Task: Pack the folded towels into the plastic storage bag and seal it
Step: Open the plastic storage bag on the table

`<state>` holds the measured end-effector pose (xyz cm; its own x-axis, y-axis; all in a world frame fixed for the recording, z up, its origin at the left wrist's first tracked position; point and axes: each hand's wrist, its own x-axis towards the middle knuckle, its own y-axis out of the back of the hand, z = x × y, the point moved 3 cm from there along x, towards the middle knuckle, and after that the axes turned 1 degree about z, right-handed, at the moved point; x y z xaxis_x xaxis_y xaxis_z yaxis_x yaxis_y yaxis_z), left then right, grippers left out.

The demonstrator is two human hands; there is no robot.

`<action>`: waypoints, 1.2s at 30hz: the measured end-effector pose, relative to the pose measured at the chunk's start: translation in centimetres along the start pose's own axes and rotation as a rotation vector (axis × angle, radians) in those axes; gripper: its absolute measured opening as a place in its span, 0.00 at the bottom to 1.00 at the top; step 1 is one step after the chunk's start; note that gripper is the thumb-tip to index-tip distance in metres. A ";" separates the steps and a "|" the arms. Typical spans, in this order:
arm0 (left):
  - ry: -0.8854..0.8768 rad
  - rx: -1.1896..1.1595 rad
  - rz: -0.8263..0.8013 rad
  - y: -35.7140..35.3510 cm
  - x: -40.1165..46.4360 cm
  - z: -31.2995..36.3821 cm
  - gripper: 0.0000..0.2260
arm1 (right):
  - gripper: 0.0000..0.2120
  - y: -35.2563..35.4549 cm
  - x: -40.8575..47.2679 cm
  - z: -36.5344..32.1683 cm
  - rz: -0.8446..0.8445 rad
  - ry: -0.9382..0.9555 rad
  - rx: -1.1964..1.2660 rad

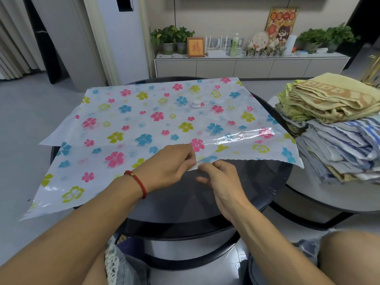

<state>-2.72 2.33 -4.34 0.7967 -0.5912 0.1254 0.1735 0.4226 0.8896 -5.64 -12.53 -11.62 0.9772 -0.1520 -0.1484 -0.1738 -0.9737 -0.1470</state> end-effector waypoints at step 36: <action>-0.064 0.338 0.204 -0.4 1.4 0.4 0.04 | 0.20 0.9 -5.1 -3.8 0.165 0.881 -1.410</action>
<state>-1.96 1.05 -4.34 0.7554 -0.5651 0.3318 -0.1930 0.2920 0.9367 -10.28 -13.25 -7.26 0.8114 0.1725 0.5585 -0.5142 -0.2437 0.8223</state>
